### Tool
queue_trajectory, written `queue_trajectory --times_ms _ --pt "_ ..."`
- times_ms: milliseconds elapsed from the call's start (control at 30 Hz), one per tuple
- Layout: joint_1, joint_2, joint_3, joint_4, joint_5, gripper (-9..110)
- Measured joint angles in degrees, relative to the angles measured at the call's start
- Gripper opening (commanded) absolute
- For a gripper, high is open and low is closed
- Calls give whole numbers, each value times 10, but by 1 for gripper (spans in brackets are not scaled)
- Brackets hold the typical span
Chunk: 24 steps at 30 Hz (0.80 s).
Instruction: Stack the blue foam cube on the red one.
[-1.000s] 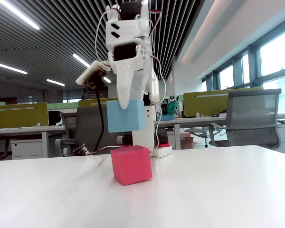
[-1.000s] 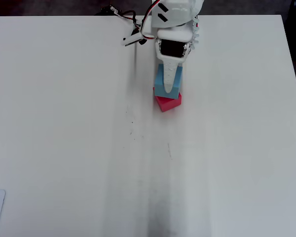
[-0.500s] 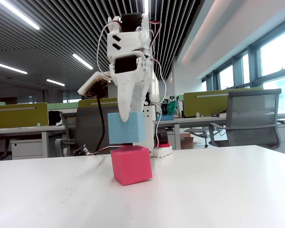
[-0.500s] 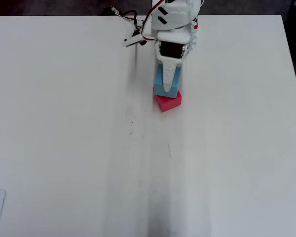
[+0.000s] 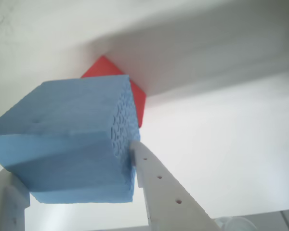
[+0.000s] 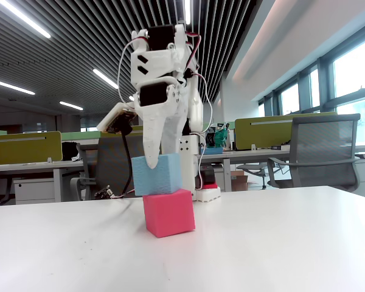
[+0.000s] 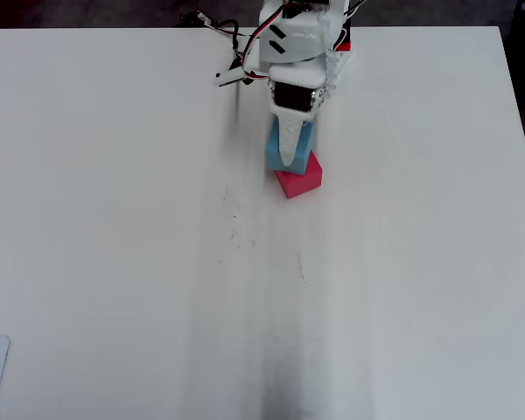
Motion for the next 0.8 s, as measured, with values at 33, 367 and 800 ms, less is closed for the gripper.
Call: queue_trajectory --times_ms 33,367,800 --pt "3 -1 0 0 0 24" --pt "22 -33 -43 16 0 29" --pt "6 -33 -76 37 0 29"
